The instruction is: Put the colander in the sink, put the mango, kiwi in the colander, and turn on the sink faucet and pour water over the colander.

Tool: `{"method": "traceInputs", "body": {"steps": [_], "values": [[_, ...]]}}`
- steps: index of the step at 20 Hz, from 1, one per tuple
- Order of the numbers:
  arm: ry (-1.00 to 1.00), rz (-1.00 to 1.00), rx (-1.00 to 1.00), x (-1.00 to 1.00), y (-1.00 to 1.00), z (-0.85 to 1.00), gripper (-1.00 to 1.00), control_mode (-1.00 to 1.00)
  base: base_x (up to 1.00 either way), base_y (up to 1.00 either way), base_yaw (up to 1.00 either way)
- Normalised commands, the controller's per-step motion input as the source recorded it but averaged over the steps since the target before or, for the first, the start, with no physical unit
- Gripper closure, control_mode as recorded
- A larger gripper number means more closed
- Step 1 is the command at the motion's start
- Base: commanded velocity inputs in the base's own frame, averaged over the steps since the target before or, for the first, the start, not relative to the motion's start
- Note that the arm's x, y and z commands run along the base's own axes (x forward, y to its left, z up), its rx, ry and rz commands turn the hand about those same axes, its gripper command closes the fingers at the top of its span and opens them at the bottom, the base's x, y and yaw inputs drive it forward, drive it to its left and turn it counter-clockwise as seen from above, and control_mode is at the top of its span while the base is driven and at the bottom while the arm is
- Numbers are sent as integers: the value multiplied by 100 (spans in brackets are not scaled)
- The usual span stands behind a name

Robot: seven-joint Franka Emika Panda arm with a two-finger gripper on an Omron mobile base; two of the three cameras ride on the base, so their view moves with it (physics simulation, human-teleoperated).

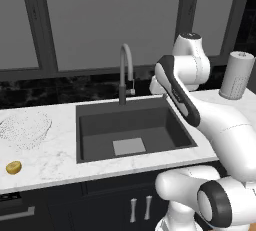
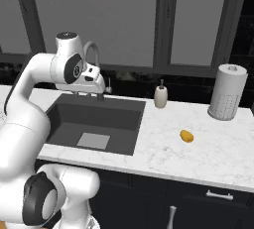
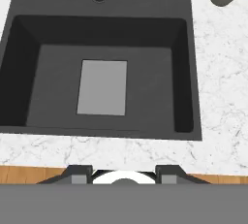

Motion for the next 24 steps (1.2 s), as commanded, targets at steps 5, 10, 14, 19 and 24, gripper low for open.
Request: {"method": "traceInputs", "body": {"steps": [5,10,14,19,24], "values": [[0,-2,0,-20,23,-1,-100,-100,0,0,0],[0,-11,1,0,90,-3,-100,-100,0,0,0],[0,-30,0,14,100,-2,-100,-100,0,0,0],[1,-45,0,9,100,-13,-100,-100,0,0,0],[3,-41,0,0,100,-24,-100,-100,0,0,0]]}}
